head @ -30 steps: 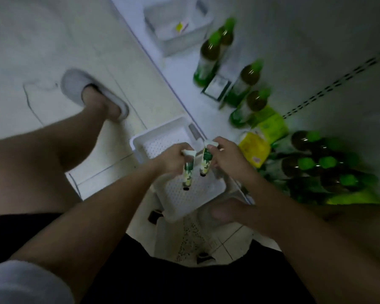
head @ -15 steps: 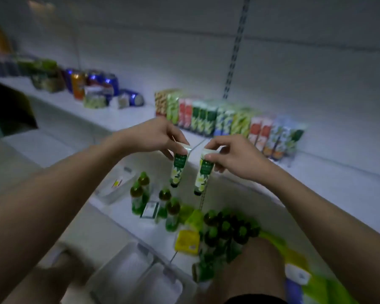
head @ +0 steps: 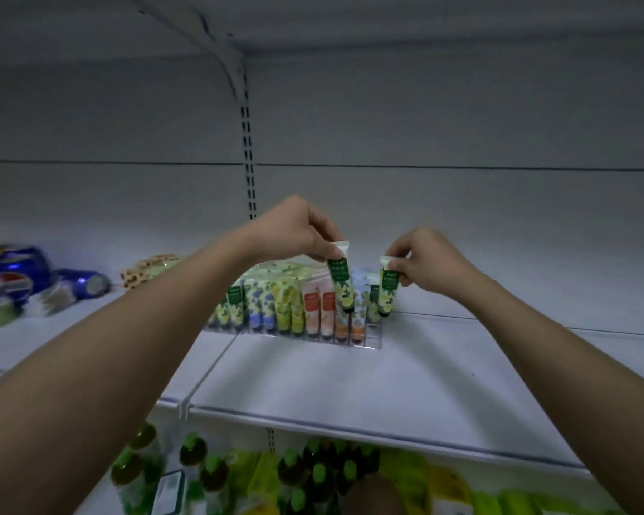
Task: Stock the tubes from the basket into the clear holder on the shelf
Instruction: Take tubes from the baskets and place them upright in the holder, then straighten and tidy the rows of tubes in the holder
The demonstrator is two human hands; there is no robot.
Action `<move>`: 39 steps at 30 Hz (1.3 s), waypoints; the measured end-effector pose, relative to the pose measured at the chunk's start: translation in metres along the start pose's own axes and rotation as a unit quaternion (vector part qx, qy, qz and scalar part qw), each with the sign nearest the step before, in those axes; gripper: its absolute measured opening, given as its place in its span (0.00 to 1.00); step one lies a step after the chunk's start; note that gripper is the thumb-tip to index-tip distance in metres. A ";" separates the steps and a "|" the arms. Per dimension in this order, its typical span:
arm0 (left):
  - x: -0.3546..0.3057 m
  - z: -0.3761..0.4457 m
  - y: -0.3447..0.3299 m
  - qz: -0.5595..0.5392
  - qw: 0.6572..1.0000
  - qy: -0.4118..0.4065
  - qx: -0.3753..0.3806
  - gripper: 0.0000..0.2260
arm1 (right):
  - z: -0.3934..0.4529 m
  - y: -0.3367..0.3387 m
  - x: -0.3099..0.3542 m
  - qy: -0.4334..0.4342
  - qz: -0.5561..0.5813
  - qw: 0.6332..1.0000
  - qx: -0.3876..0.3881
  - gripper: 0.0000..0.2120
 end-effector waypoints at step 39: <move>0.028 0.072 -0.104 0.163 0.983 -0.086 -0.008 0.08 | -0.069 -0.144 -0.133 -0.137 -0.130 0.976 0.109 0.30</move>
Point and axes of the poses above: each hand's wrist, its own z-axis towards the middle knuckle, its own y-axis out of the back of the hand, x = y × z, the point moved 5 cm from there along z, towards the middle knuckle, and after that the axes turned 2 degrees about -x, right-handed, at the moved point
